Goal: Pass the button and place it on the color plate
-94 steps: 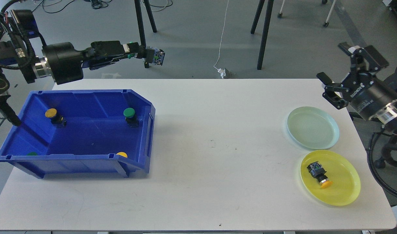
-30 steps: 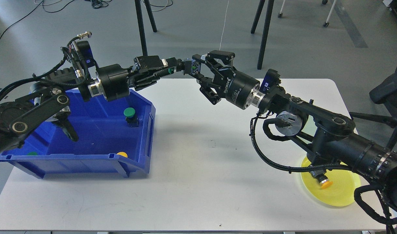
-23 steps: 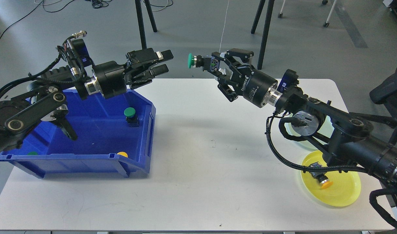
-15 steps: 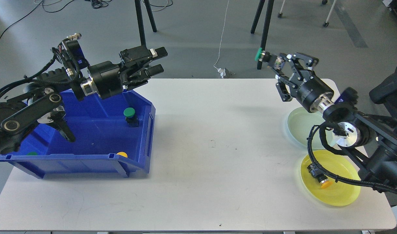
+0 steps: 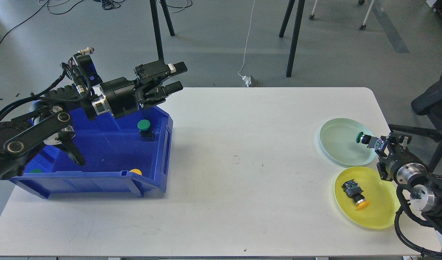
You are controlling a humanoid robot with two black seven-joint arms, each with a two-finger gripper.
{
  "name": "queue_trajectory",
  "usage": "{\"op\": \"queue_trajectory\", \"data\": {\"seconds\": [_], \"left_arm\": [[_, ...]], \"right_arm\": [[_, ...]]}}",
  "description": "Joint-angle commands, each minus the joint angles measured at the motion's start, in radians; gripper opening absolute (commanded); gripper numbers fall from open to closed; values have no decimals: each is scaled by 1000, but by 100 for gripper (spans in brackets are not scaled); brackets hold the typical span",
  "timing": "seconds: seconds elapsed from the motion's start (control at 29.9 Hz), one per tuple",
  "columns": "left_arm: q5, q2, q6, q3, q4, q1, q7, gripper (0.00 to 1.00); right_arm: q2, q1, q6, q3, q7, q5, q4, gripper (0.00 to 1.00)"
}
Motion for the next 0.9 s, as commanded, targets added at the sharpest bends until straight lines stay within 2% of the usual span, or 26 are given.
{"op": "queue_trajectory", "data": {"seconds": [0.0,0.03,0.23,0.33,0.43,0.53,0.6,0.74,0.8,0.87], "left_arm": [[-1,2,0,-2,-1,5,0,85],[-1,2,0,-2,-1,5,0,85],[-18,6,0,-3,0,12,0,86],[-80,10,0,-11,-1,22,0,86],[-188,28,0,-46,3,39,0,87],[-309,39,0,-80,11,50,0,88],[-392,53,0,-92,16,50,0,88],[-493,55,0,-92,52,50,0,88],[-513,52,0,-94,65,51,0,88],[-530,52,0,-94,65,56,0,88]], "right_arm": [[17,3,-6,12,11,2,-3,73],[17,3,0,12,11,3,-2,98],[-12,5,32,27,12,8,43,100],[-64,3,75,112,12,8,163,100],[-86,5,176,273,12,8,298,100],[-78,57,318,381,9,15,333,100],[-87,159,449,339,8,32,315,100],[-76,349,631,145,3,107,208,100],[-47,406,697,98,3,127,173,100],[-18,408,715,101,12,130,153,100]]}}
